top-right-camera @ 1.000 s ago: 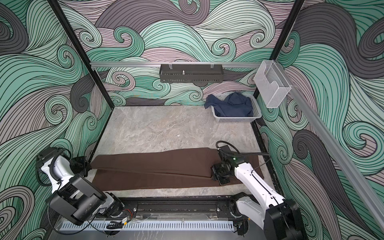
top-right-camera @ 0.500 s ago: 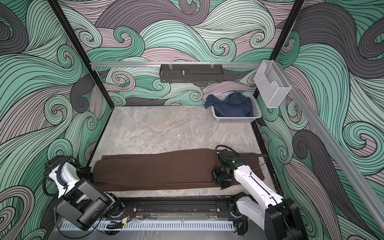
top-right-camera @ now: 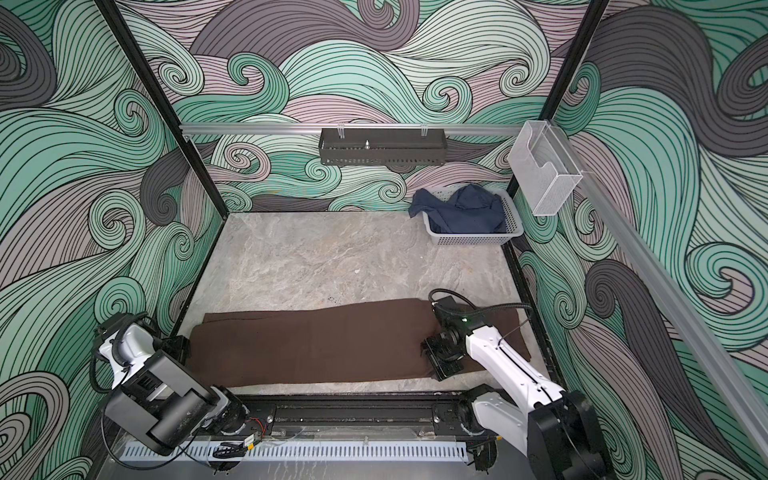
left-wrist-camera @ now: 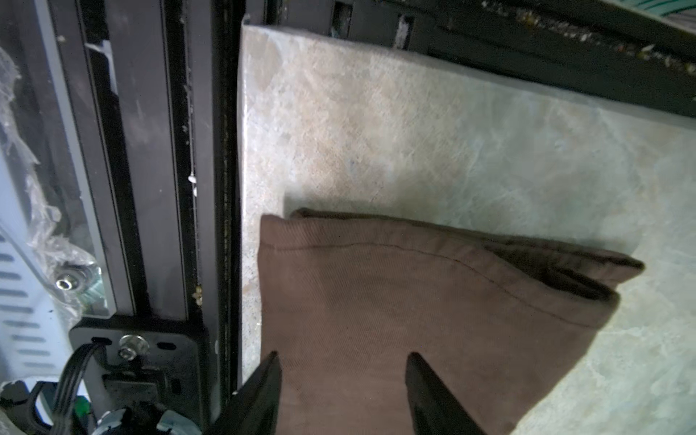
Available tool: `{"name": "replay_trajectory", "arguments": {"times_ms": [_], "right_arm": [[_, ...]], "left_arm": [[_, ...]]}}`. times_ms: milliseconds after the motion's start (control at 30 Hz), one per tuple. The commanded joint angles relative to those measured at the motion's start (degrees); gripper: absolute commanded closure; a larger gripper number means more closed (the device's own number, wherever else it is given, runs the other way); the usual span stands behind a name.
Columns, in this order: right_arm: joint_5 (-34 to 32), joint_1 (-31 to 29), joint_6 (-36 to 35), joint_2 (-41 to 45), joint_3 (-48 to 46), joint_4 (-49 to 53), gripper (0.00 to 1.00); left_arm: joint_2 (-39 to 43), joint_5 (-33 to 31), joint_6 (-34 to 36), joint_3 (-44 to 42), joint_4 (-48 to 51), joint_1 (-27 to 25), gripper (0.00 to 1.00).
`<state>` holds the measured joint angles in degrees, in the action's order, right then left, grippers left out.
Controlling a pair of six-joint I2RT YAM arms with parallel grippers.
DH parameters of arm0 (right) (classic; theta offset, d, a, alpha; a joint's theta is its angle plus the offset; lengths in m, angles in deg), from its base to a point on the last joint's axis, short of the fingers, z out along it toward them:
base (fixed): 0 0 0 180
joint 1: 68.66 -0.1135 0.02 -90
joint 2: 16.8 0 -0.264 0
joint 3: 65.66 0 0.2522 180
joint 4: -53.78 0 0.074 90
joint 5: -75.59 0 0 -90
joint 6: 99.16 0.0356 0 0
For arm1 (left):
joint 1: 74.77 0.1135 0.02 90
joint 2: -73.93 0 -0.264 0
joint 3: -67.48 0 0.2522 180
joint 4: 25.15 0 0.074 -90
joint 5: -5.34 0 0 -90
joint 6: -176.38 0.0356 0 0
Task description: Fold and stack the trousers
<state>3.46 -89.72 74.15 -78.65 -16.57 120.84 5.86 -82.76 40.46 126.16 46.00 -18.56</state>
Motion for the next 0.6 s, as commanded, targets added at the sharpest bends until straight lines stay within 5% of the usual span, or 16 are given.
{"name": "replay_trajectory", "arguments": {"times_ms": [0, 267, 567], "right_arm": [[-2.0, -0.4, -4.5, -0.6, 6.5, 5.1, 0.31], [-9.4, 1.9, -11.3, -2.9, 17.1, 8.3, 0.25], [-14.8, 12.7, -23.0, -9.0, 11.3, -5.6, 0.47]], "left_arm": [[0.3, 0.8, -0.8, 5.3, 1.7, 0.4, 0.37], [-1.7, 7.4, -1.7, 6.9, -0.8, -3.3, 0.39], [-11.6, 7.8, -1.9, 1.2, -7.3, -13.2, 0.59]]}}
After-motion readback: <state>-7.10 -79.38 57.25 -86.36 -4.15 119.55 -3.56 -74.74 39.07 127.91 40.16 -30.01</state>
